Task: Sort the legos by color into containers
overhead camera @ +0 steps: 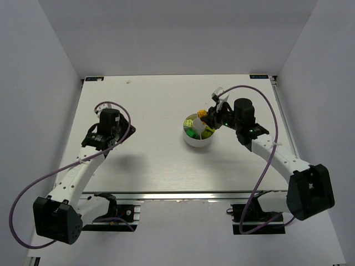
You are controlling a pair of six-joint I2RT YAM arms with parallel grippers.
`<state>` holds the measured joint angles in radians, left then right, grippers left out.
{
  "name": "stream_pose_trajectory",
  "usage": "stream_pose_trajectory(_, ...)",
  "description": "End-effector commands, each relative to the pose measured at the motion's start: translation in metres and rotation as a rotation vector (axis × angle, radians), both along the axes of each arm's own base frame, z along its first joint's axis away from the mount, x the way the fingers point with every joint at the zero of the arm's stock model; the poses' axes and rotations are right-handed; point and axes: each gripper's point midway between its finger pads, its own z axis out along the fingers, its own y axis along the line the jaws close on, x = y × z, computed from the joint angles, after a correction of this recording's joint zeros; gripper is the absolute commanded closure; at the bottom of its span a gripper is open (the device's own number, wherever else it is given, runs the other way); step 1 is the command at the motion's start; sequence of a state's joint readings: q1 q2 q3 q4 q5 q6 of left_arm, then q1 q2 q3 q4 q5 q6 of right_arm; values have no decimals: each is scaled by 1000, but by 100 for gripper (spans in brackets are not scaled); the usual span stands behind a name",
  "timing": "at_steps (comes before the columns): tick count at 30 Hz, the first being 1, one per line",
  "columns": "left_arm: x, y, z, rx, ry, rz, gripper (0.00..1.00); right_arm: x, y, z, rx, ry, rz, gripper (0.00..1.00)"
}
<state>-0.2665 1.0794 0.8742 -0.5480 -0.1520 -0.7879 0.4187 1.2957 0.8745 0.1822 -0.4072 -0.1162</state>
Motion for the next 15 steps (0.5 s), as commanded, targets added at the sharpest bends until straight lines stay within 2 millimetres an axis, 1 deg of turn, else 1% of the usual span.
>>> stream_pose_trajectory(1, -2, -10, 6, -136, 15, 5, 44, 21, 0, 37, 58, -190, -41, 100)
stream_pose_trajectory(2, -2, -11, 5, -146, 19, 6, 42, 22, 2, 31, 61, -177, -36, 100)
stream_pose_trajectory(3, -3, -11, 3, -151, 21, 6, 38, 24, 4, 32, 81, -175, -36, 100)
stream_pose_trajectory(4, -3, -11, 3, -157, 21, 6, 37, 25, 7, 28, 86, -163, -28, 100)
stream_pose_trajectory(6, -3, -10, 3, -160, 23, 12, 35, 28, 10, 30, 107, -156, -25, 100)
stream_pose_trajectory(7, -4, -10, 2, -163, 26, 18, 34, 30, 12, 24, 106, -138, -23, 100)
stream_pose_trajectory(9, -6, -8, 2, -166, 23, 26, 32, 33, 15, 23, 112, -124, -18, 100)
stream_pose_trajectory(10, -7, -7, 1, -171, 25, 34, 31, 34, 16, 16, 110, -103, -18, 100)
stream_pose_trajectory(15, -10, -3, -3, -181, 28, 56, 31, 31, 20, 2, 114, -55, 1, 100)
